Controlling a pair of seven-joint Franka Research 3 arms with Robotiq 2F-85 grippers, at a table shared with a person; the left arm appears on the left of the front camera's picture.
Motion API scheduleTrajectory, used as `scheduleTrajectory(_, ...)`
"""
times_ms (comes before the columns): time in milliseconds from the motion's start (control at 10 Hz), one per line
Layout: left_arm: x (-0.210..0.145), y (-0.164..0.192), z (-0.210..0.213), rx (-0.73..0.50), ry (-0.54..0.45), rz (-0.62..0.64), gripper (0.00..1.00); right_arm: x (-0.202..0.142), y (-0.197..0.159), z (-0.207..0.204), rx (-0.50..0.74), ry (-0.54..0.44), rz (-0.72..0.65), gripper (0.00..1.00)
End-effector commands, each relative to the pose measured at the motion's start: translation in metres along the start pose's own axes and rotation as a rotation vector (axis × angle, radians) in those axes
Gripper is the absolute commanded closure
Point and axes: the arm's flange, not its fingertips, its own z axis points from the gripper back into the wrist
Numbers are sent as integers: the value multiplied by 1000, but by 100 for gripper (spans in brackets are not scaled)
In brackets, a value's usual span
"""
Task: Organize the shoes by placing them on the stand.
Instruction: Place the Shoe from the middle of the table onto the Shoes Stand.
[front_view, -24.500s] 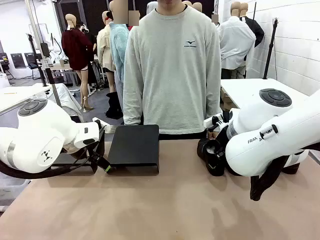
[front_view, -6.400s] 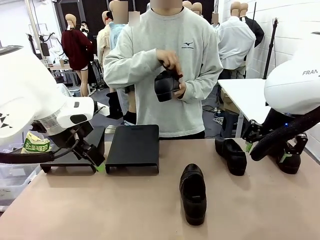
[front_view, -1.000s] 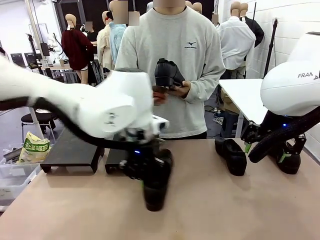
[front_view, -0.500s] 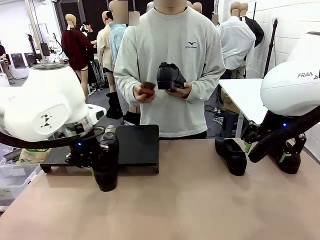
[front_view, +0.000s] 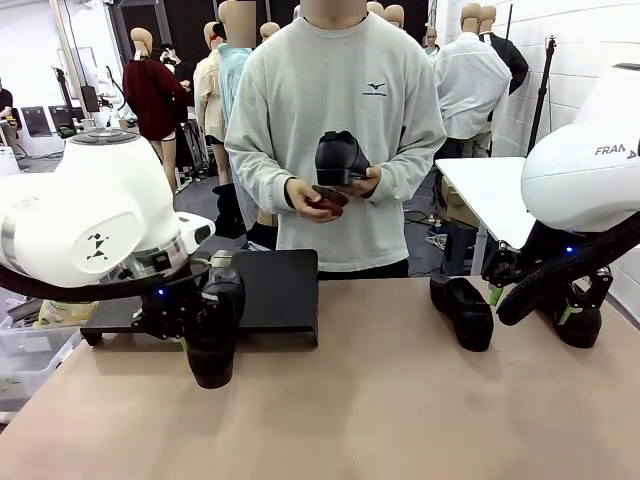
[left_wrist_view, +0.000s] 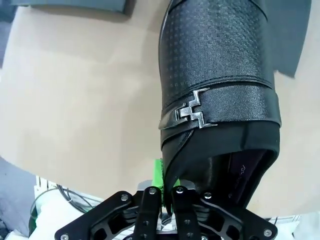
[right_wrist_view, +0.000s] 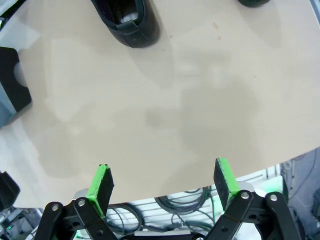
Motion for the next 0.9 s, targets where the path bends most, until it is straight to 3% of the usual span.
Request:
scheduleTrajectory(0,48,33,7,-10,-100,92,100,0,0,-1,3,6,5,0)
scheduleTrajectory(100,66,53,4,15,-133,87,100,0,0,-1,3,6,5,0)
scheduleTrajectory(300,98,89,2,-83,-135,-51,100,0,0,-1,3,6,5,0)
scheduleTrajectory(500,143,119,-8,-18,-182,50,100,0,0,-1,3,6,5,0)
scheduleTrajectory(600,159,126,-12,19,-219,-59,100,0,0,-1,3,6,5,0)
scheduleTrajectory(800,184,139,-15,41,-251,-100,100,0,0,-1,3,6,5,0)
